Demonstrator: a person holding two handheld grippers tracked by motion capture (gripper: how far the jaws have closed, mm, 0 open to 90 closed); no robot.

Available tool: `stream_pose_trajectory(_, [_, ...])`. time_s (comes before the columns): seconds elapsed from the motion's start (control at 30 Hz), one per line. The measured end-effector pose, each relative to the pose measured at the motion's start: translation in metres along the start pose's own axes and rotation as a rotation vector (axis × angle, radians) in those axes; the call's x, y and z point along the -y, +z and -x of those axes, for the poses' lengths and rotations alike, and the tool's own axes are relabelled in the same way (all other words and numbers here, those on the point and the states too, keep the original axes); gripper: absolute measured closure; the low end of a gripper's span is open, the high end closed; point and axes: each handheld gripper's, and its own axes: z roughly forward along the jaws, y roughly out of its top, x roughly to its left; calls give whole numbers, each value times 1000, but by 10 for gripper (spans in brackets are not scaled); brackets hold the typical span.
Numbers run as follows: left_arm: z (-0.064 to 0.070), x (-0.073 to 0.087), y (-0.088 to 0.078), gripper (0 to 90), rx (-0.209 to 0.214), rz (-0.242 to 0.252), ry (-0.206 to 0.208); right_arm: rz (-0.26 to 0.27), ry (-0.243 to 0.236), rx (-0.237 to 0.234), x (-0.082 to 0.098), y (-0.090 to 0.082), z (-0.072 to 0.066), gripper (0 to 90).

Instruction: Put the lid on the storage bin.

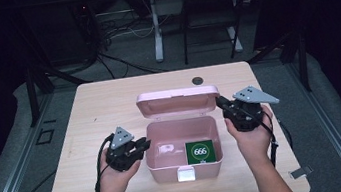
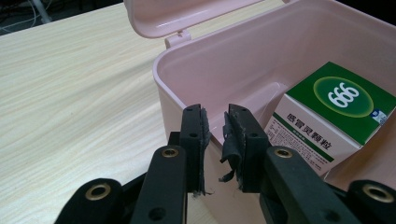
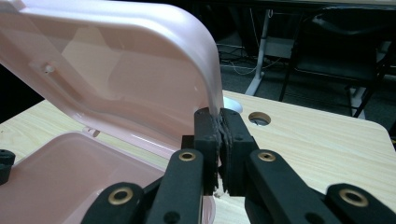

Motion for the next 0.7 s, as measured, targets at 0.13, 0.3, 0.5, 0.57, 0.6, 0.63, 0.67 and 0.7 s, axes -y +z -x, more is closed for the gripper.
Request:
stream_pose_trajectory(0.13, [-1, 2, -1, 770, 4, 8, -4, -3, 2, -9, 2, -2, 0, 867])
stream_pose_trajectory(0.3, [-3, 0, -1, 767, 15, 14, -19, 3, 2, -14, 4, -3, 0, 865])
stream_pose_trajectory(0.5, [-3, -4, -7, 742, 17, 40, -24, -1, 13, -27, 5, -5, 1, 861])
stream_pose_trajectory(0.57, [-3, -6, -10, 733, 11, 52, -24, -5, 12, -29, 5, -6, 1, 861])
stream_pose_trajectory(0.6, [-3, -7, -12, 726, 8, 59, -19, -4, 12, -30, 5, -6, 1, 861])
stream_pose_trajectory(0.63, [-4, -8, -14, 721, 7, 66, -19, -8, 10, -31, 5, -7, 1, 861])
stream_pose_trajectory(0.67, [-4, -10, -16, 716, 4, 76, -24, -9, 9, -31, 5, -7, 0, 860])
stream_pose_trajectory(0.7, [-5, -12, -18, 709, 4, 86, -27, -6, 8, -31, 5, -7, 0, 860])
